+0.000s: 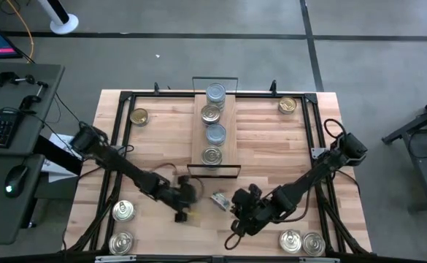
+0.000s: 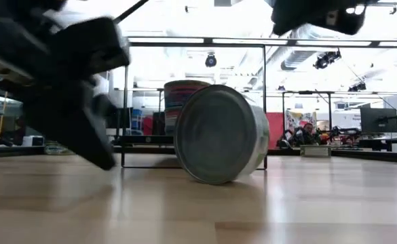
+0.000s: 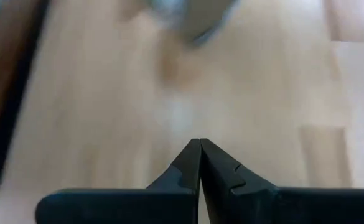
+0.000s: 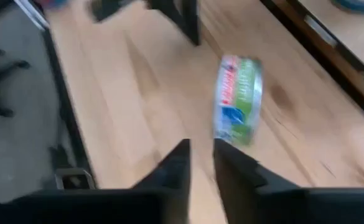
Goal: Stack canned seafood by type on shelf
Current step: Stack the green tuna can on top of the green tuna can on the shelf
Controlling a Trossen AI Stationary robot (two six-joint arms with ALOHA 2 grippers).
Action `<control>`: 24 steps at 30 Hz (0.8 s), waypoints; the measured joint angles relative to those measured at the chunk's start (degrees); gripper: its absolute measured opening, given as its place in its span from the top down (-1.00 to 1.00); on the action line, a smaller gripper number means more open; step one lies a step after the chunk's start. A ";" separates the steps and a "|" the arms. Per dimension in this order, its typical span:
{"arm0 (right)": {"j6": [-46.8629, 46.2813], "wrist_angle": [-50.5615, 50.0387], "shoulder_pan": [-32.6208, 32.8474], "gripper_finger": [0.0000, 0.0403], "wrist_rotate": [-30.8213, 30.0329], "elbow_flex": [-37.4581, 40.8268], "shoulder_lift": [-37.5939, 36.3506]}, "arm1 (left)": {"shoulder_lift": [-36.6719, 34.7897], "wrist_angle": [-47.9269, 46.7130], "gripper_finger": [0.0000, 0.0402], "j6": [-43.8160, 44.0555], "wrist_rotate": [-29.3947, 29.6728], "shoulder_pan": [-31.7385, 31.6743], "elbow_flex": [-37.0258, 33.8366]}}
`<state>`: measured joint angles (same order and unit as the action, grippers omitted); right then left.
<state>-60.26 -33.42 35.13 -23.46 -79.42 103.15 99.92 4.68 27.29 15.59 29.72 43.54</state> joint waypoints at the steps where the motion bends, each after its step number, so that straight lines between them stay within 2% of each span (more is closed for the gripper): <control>1: 0.48 1.66 -0.44 0.63 0.03 0.00 0.05 | -2.00 0.92 1.00 2.57 1.02 0.40 -2.71; 5: 3.59 5.52 -2.46 0.19 -0.05 -0.02 0.34 | -8.93 3.09 1.00 11.23 6.16 2.25 -9.83; 9: 5.27 5.15 -4.55 -0.25 1.41 -0.02 1.93 | -12.56 3.01 1.00 15.04 8.92 3.51 -12.04; 12: 7.09 5.17 -5.97 -0.49 2.83 0.00 4.36 | -13.21 3.52 1.00 15.10 9.16 3.87 -11.90; 16: 7.71 5.73 -7.45 -0.63 2.59 0.00 7.14 | -12.97 4.73 1.00 16.11 9.18 4.11 -11.60; 24: 3.30 7.05 -8.11 -0.65 3.88 0.00 11.18 | -12.92 5.81 1.00 15.67 9.08 4.26 -11.66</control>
<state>-56.96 -26.37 27.03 -19.58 -79.42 114.32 87.00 10.49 42.96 24.67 33.98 31.88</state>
